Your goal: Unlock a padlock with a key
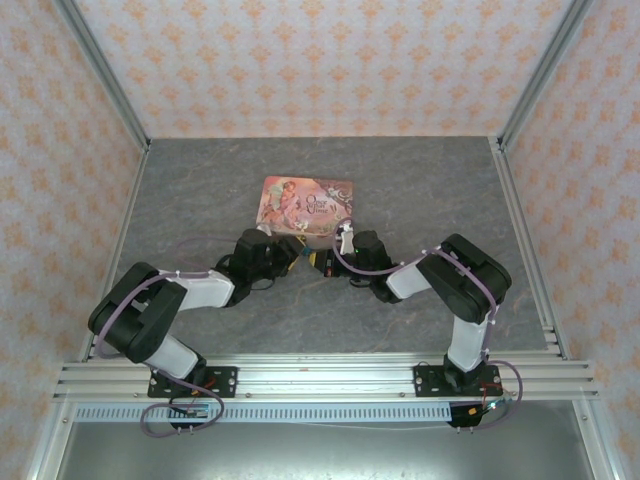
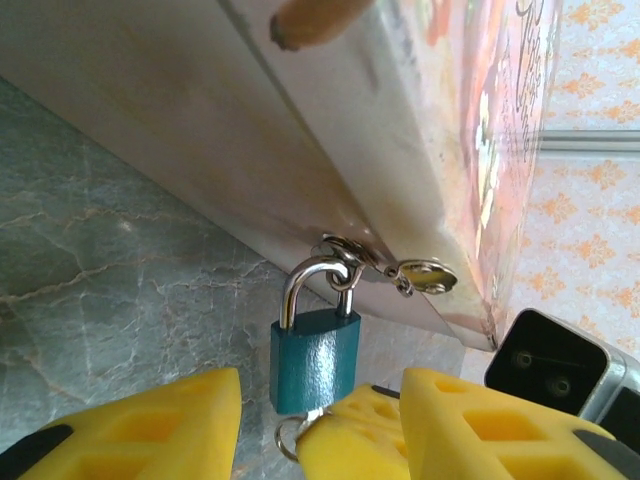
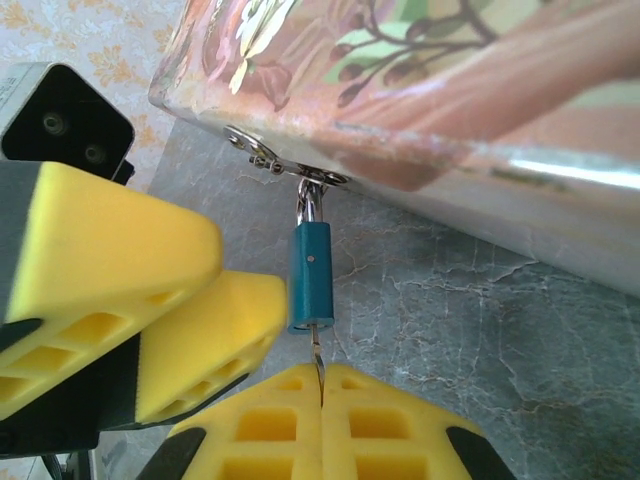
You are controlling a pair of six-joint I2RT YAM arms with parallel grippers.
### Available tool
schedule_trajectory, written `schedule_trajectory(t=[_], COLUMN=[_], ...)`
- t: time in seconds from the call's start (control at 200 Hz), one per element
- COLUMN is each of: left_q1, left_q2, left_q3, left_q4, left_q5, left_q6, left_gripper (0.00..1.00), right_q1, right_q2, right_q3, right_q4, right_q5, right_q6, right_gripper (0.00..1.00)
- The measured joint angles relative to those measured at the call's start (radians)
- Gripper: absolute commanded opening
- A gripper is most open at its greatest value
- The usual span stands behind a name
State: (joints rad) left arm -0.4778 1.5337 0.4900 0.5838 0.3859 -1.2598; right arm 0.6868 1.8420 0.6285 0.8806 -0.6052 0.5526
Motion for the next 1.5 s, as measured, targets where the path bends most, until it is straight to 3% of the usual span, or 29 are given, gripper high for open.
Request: schedule_trajectory(t=[0.445,0.846,1.361,1.501], left_q1=[-0.031,-0.052,-0.062,-0.062], left_q2=[0.102,0.117,0.109,0.102], left_q3=[0.0,0.002,0.018,0.02], left_q4=[0.128,0.158,0.15,0.142], left_q5=[-0.029,-0.068,-0.164,-0.174], left_q6=[-0.037,-0.057,-0.061,-0.069], left_gripper=[0.34,0.07,0.0,0.0], right_q1=[0.002,0.0,-0.038,-0.043], right_q2=[0.0,0.0,0.047,0.05], right_q3=[0.008,0.01,0.077,0.082], right_q4=[-0.01,-0.011,0.003,0.002], right_q5=[0.004,0.018,-0.047,-0.058], right_q6=[0.014,0.043,0.098,0.103], right_gripper=[0.0,0.0,0.0,0.05])
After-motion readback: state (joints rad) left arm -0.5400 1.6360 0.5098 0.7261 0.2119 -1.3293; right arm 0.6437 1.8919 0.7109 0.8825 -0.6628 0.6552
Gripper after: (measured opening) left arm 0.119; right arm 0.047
